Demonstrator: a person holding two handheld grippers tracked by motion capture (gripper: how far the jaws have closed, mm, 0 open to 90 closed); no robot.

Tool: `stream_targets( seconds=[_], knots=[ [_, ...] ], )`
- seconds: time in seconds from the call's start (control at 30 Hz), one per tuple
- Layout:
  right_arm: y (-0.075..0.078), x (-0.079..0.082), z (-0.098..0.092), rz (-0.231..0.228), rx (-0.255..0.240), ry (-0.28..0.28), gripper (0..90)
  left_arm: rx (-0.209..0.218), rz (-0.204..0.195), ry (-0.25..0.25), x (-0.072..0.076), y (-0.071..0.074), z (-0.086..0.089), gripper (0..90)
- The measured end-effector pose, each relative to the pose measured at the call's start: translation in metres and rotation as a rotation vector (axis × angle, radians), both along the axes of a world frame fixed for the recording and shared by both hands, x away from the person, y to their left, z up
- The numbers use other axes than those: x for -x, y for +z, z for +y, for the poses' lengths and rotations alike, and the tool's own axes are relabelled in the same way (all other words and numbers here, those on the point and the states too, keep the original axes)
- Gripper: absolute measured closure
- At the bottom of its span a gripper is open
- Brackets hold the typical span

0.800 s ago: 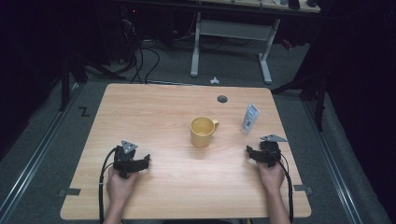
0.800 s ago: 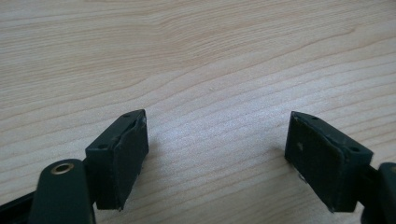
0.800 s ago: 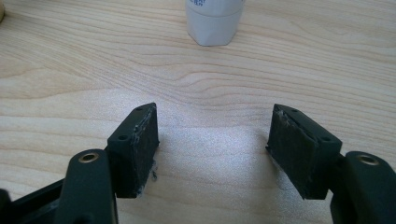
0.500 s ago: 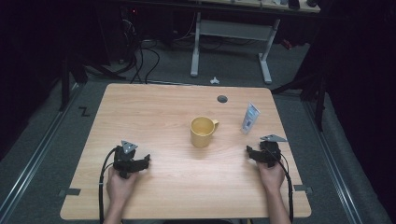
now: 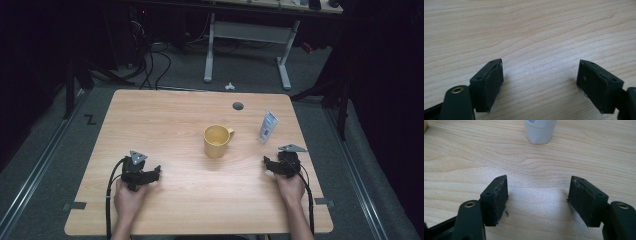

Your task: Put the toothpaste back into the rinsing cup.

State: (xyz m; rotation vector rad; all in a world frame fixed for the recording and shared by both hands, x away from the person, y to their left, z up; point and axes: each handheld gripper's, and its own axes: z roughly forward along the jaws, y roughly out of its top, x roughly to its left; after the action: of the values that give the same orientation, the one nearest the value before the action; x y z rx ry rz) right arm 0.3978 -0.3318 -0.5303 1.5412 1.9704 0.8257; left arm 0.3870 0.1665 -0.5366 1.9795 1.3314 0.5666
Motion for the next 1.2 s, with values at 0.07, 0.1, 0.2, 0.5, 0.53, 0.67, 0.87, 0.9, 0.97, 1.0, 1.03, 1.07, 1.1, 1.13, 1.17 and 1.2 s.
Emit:
stream_targets(
  seconds=[0.07, 0.1, 0.2, 0.5, 0.53, 0.67, 0.87, 0.9, 0.97, 1.0, 1.03, 1.07, 1.1, 1.13, 1.17, 1.2],
  knots=[
    [0.000, 0.000, 0.000, 0.000, 0.000, 0.001, 32.3, 0.000, 0.000, 0.000, 0.000, 0.000, 0.000, 21.7],
    [0.000, 0.000, 0.000, 0.000, -0.001, 0.003, 32.1, 0.000, 0.000, 0.000, 0.000, 0.000, 0.000, 21.7],
    [0.000, 0.000, -0.001, 0.001, -0.002, 0.008, 32.2, 0.000, 0.000, 0.000, 0.000, 0.000, 0.000, 21.7],
    [0.003, 0.003, -0.001, 0.022, -0.027, 0.001, 34.9, 0.000, 0.000, 0.000, 0.000, 0.000, 0.000, 21.8],
    [0.003, 0.004, -0.001, 0.023, -0.025, 0.005, 34.8, 0.000, 0.000, 0.000, 0.000, 0.000, 0.000, 21.7],
    [0.004, 0.005, 0.002, 0.021, -0.016, 0.020, 36.2, 0.000, 0.000, 0.000, 0.000, 0.000, 0.000, 21.8],
    [0.010, 0.010, 0.005, -0.006, -0.043, 0.042, 38.3, 0.000, 0.000, 0.000, 0.000, 0.000, 0.000, 21.7],
    [0.010, 0.010, 0.005, -0.006, -0.043, 0.042, 38.3, 0.000, 0.000, 0.000, 0.000, 0.000, 0.000, 21.7],
    [0.012, 0.012, 0.006, -0.008, -0.048, 0.050, 38.5, 0.000, 0.000, 0.000, 0.000, 0.000, 0.000, 21.8],
    [0.013, 0.012, 0.006, -0.014, -0.046, 0.053, 38.8, 0.000, 0.000, 0.000, 0.000, 0.000, 0.000, 21.8],
    [0.014, 0.013, 0.006, -0.017, -0.055, 0.050, 39.1, 0.000, 0.000, 0.000, 0.000, 0.000, 0.000, 21.7],
    [0.015, 0.014, 0.006, -0.018, -0.061, 0.050, 39.3, 0.000, 0.000, 0.000, 0.000, 0.000, 0.000, 21.8],
    [0.016, 0.015, 0.006, -0.021, -0.067, 0.049, 39.6, 0.000, 0.000, 0.000, 0.000, 0.000, 0.000, 21.7],
    [0.017, 0.015, 0.006, -0.023, -0.066, 0.052, 39.9, 0.000, 0.000, 0.000, 0.000, 0.000, 0.000, 21.8],
    [0.017, 0.017, 0.007, -0.025, -0.061, 0.059, 40.1, 0.000, 0.000, 0.000, 0.000, 0.000, 0.000, 21.7],
    [0.017, 0.017, 0.007, -0.025, -0.061, 0.059, 40.1, 0.000, 0.000, 0.000, 0.000, 0.000, 0.000, 21.8]
  ],
)
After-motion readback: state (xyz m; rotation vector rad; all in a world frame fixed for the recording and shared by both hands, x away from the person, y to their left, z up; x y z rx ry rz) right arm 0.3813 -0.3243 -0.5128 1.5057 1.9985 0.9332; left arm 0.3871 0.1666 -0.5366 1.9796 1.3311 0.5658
